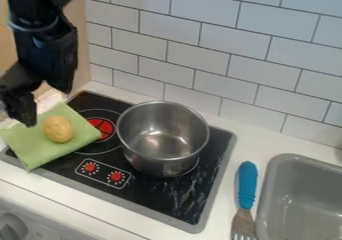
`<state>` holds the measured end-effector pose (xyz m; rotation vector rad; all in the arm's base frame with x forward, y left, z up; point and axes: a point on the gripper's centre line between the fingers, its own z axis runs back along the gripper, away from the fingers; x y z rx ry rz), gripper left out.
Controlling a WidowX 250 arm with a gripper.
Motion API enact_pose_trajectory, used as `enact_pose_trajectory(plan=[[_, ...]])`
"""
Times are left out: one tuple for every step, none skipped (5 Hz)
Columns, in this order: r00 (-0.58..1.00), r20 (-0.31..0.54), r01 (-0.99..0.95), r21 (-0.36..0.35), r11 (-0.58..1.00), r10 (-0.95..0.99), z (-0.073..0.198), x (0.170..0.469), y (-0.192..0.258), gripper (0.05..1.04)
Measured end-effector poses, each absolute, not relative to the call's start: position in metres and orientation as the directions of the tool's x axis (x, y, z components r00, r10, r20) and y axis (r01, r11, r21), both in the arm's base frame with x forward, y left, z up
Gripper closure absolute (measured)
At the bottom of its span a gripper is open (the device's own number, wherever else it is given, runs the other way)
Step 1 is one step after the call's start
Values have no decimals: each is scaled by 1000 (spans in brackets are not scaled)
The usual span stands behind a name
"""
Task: Put the yellow object in the silver pot
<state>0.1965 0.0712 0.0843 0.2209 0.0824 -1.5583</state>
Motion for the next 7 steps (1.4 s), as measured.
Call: enact_pose_trajectory(plan=[[41,-186,996,85,25,-982,73,199,83,84],[14,-167,999,48,6,-986,56,203,83,84],[11,-161,999,41,4,-987,46,211,85,84],[20,-145,999,50,13,-989,35,223,92,84],[2,-139,999,48,-5,-990,27,239,96,84],[-13,-131,999,42,-19,-991,21,245,96,84],[-47,-107,998,29,-50,-993,13,246,93,133]])
